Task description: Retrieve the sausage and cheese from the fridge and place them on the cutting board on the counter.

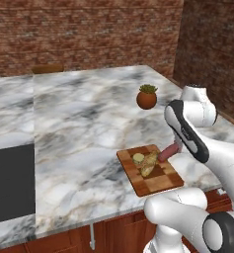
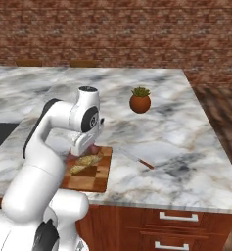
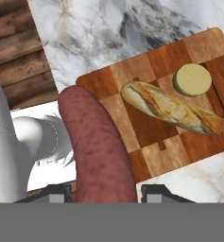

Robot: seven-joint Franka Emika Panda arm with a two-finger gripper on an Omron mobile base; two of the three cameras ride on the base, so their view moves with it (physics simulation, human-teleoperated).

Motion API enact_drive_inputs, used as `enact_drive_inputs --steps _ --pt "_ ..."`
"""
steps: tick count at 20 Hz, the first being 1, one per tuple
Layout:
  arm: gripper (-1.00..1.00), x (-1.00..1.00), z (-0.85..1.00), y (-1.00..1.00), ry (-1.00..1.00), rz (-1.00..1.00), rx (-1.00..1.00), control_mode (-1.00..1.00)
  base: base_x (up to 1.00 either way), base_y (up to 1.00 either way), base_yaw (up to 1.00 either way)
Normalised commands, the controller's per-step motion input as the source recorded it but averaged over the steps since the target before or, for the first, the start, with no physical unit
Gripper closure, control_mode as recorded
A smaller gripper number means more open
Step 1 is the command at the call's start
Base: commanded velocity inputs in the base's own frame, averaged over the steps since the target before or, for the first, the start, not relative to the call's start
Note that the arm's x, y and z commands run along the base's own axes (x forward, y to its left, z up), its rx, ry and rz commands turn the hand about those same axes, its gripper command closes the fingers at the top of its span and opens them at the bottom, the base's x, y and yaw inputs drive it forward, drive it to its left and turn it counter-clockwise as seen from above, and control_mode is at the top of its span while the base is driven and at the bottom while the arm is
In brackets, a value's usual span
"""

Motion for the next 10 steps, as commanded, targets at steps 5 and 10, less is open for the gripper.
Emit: enact_drive_inputs --steps 5,10 --pt "1.0 0.48 -0.57 -0.01 -0.04 0.26 0.04 -1.0 0.0 0.0 0.0" --pt "1.0 0.34 -0.46 -0.09 0.02 0.17 0.0 -1.0 0.0 0.0 0.0"
